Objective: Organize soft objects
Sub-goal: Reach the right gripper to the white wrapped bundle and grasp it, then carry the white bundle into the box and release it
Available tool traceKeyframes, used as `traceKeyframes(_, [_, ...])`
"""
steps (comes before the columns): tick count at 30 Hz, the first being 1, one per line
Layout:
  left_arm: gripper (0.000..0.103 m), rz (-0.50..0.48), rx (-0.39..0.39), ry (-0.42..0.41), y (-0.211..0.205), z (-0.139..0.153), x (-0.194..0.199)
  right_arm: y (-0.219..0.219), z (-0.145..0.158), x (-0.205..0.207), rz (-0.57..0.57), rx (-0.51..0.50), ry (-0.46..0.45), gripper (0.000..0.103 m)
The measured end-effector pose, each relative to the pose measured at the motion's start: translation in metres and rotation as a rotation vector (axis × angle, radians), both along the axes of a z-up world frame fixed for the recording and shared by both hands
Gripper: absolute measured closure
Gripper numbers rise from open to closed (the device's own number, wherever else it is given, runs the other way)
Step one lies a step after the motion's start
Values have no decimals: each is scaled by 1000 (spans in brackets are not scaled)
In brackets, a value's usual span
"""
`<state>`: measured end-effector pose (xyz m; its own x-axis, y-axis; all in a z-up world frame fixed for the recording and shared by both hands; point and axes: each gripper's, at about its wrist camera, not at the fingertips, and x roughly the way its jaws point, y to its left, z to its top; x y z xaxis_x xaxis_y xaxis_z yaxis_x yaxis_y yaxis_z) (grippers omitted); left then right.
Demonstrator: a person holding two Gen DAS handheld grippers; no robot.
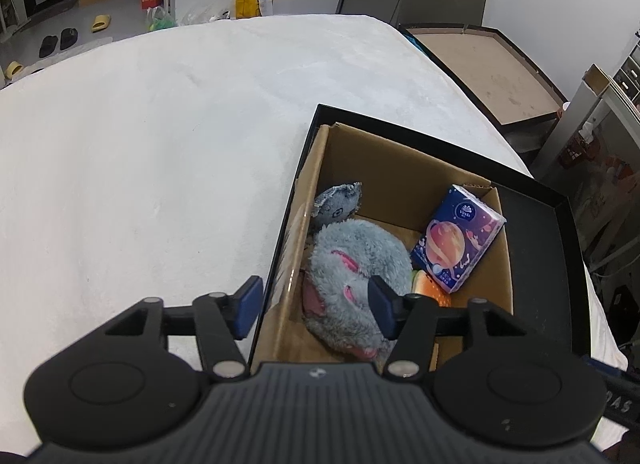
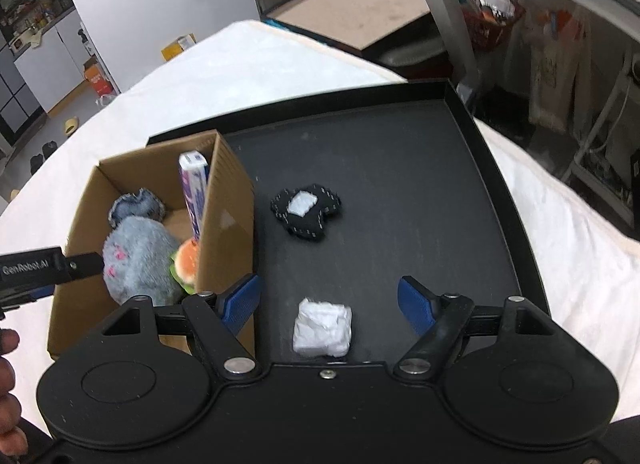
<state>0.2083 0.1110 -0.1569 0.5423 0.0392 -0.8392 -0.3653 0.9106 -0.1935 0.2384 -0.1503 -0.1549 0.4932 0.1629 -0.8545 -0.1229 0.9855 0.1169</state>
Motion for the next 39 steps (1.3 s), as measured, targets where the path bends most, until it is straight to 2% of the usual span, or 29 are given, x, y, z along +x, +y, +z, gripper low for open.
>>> traceKeyframes(4, [39, 4, 13, 7, -1, -1, 1, -3, -11, -1, 1, 5, 32, 28])
traceKeyframes(12, [38, -15, 25, 13, -10, -4, 5, 0, -31, 0, 14, -1, 79, 29])
traceKeyframes(20, [37, -29, 68, 24, -21, -6, 7, -2, -49, 7, -1, 14, 124, 33])
traceKeyframes(23, [36, -31, 78, 28, -23, -7, 7, -4, -54, 9, 0, 17, 139, 38])
traceKeyframes(25, [36, -32, 82, 32, -23, -8, 8, -4, -58, 10, 5, 18, 152, 47])
traceKeyframes(26, [36, -32, 84, 34, -23, -8, 9, -4, -60, 11, 9, 11, 163, 59])
traceKeyframes(27, [36, -33, 83, 36, -23, -9, 9, -3, -63, 12, 11, 6, 173, 64])
traceKeyframes(39, [36, -29, 90, 41, -26, -9, 10, -20, -54, 11, -25, -24, 146, 65])
